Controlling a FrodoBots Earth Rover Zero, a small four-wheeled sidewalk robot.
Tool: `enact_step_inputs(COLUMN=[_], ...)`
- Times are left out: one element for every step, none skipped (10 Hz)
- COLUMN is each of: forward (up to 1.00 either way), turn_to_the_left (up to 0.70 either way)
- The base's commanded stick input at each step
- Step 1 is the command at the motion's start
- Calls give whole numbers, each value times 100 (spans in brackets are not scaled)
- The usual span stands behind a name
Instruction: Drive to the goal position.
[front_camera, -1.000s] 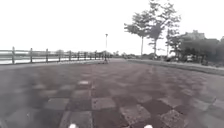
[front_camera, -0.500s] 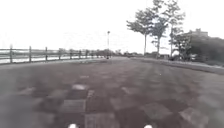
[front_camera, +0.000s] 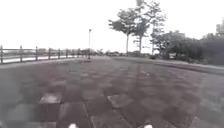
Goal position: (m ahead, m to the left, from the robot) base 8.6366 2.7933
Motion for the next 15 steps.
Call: enact_step_inputs(forward=[100, 100, 100, 100, 100, 100, 100, 100, 100, 100, 100, 100, 100, 100, 100], turn_to_the_left=[0, 0, 0, 0, 0, 0, 0, 0, 0, 0, 0, 0, 0, 0, 0])
